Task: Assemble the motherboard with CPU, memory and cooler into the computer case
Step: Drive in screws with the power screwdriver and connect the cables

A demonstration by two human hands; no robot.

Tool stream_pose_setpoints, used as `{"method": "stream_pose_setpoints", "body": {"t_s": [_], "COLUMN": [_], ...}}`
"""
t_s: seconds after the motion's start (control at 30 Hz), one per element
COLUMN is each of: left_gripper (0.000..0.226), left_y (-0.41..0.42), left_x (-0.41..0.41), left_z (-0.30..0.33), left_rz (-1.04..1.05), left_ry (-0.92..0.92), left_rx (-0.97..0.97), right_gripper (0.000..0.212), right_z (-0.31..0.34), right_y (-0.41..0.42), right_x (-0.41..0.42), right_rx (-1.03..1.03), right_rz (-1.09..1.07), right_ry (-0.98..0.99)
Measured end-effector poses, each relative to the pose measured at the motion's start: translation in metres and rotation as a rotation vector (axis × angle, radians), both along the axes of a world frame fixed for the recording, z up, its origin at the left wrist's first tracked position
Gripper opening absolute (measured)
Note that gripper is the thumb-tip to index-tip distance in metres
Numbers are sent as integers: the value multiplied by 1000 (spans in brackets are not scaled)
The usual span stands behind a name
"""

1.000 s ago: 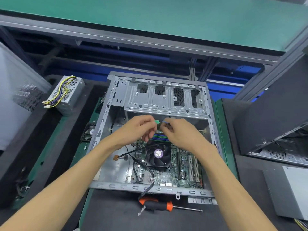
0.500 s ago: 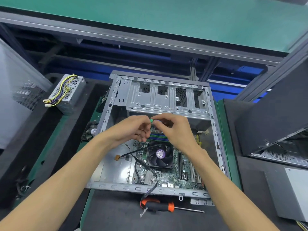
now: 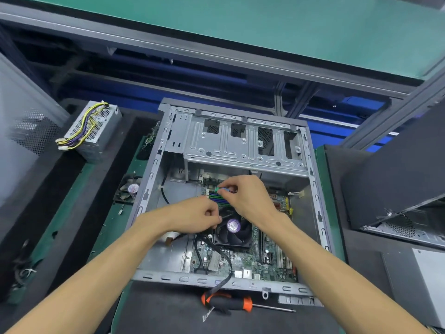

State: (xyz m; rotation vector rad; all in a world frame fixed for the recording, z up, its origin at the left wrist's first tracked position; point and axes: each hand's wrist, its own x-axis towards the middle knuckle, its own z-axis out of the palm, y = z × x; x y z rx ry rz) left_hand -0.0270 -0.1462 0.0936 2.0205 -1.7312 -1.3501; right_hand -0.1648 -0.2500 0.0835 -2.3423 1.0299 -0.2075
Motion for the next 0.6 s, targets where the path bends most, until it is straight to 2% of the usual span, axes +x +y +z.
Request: {"method": "stream_pose_setpoints", "body": {"t_s": [0.17,0.43,0.53,0.6], "left_gripper": [27,22,21,21], "left_y": [1,4,3,4], "left_x": [-1,-1,1,2], "left_z": [-3,-5,-4,-5], "left_rz": [8,-29,-47,-55], "left_ry": [-40,-139,-149,-150], "left_rx": [-65,-122,-123,-121], "right_gripper": [20,22,40,44], "right_z": [-12,-37,-41,-43], "right_y": [-9,-22,-27,-29], "right_x": [23,50,56,59], "right_rx": [43,81,62,59], "right_rz": [-26,25,10,27], "right_ry": [-11,275,358,398]}}
